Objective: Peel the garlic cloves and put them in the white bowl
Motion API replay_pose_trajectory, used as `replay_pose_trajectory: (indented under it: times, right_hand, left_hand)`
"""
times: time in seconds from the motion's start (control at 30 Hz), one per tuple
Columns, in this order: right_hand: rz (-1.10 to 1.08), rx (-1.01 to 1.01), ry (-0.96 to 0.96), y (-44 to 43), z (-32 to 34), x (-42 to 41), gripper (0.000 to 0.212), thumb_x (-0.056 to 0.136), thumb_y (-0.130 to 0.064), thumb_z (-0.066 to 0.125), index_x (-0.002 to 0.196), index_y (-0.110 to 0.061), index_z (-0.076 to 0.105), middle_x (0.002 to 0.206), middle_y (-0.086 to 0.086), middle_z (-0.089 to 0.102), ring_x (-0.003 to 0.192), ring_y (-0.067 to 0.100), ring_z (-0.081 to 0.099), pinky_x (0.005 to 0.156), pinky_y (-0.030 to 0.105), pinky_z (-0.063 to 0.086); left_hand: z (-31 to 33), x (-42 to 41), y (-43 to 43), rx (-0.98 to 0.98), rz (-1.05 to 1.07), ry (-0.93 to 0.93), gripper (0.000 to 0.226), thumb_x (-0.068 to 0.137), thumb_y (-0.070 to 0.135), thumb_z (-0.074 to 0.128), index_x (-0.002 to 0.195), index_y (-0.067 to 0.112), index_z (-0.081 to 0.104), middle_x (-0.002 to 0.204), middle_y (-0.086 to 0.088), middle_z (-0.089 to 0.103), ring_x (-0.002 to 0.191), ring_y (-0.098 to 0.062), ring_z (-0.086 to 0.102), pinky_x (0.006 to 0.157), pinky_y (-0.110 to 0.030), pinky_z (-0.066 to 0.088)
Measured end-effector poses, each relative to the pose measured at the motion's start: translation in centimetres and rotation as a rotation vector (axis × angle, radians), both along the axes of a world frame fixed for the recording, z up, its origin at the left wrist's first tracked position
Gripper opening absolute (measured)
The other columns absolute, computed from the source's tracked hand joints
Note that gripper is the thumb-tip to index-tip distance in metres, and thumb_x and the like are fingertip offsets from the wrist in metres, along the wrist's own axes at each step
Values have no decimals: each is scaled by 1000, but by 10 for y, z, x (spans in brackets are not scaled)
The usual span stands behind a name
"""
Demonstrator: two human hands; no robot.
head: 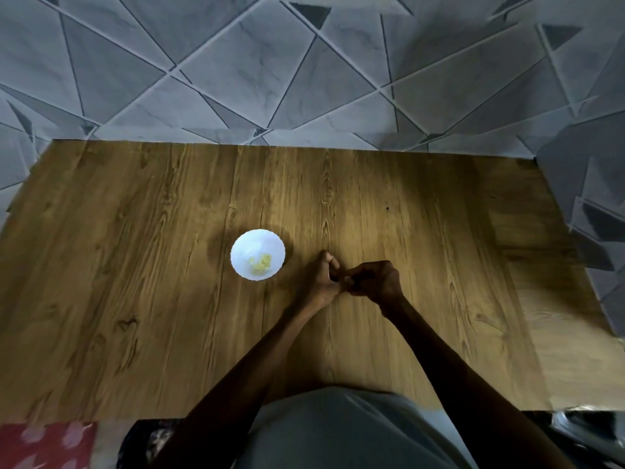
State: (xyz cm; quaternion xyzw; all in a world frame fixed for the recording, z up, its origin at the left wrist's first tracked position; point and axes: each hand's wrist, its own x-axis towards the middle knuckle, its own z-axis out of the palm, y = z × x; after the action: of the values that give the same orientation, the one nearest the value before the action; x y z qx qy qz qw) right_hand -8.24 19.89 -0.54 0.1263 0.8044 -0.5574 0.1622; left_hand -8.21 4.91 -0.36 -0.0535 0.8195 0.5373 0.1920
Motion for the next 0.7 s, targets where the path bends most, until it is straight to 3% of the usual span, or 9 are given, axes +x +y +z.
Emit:
replay_pose_trajectory:
  times: [0.3,0.63,0.7]
  right_hand:
    - [-3,1,-78,-2,4,0,3,83,-4,74,86,-5,75,79,7,74,69,13,73,59,20,58]
    - [-42,-23,-131,-2,2,5,8,85,-3,72,82,-10,74,75,2,72,67,9,71,55,15,53]
    - [-42,-18,-125,-2,1,6,6,83,-3,74,81,-9,74,72,0,71,63,6,69,53,13,51]
  left_hand:
    - [-5,3,-1,5,0,29,35,83,11,73,105,10,46,91,2,52,77,-3,51,55,-2,40]
    - [-23,6,-4,-53,-32,85,31,82,18,76,104,11,56,93,3,62,78,-2,56,58,-4,43]
    - [-27,6,-4,-45,-44,73,28,81,20,76,100,17,56,94,2,64,84,-9,61,66,-12,49]
